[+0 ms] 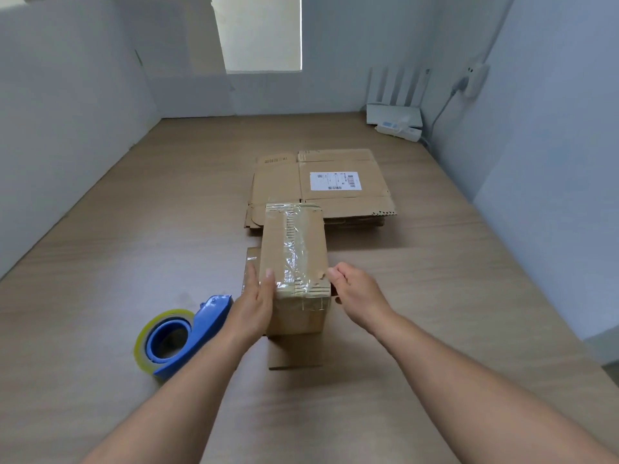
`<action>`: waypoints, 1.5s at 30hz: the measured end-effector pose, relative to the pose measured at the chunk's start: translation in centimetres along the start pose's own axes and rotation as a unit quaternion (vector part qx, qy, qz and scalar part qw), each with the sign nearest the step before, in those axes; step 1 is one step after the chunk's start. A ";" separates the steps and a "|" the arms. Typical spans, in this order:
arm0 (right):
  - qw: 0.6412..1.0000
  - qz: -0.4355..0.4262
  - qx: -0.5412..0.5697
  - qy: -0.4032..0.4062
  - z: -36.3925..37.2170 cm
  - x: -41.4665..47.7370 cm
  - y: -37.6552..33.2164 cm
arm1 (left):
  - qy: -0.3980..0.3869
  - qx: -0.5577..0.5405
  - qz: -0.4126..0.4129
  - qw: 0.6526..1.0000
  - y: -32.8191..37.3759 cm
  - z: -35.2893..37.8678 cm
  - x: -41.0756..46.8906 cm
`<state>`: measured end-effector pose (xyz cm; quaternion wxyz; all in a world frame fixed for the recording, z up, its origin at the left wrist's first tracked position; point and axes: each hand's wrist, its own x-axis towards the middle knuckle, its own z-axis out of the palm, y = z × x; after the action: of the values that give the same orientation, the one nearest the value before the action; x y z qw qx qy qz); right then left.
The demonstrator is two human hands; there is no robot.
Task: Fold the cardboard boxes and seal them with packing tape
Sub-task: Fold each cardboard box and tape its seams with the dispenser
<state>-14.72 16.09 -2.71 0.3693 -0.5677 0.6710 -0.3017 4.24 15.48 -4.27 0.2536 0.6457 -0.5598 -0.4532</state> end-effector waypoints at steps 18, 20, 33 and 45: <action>0.825 -0.241 -0.485 -0.159 -3.2 2.3 0.5 | -0.213 0.477 0.169 0.836 1.4 -5.7 3.0; 0.816 -0.245 -0.495 -0.171 -4.3 2.5 0.3 | -0.210 0.487 0.176 0.829 1.6 -6.1 3.0; 0.802 -0.327 -0.485 -0.118 -3.4 2.5 -0.3 | -0.243 0.508 0.180 0.806 2.7 -7.7 3.8; 0.851 -0.312 -0.417 -0.063 -1.5 0.9 0.0 | -0.192 0.447 0.150 0.861 1.9 -6.9 2.8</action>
<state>-16.04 15.18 -2.01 0.0259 -0.8658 0.4964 -0.0571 9.19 11.10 -0.35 -0.1096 0.4982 -0.8299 -0.2259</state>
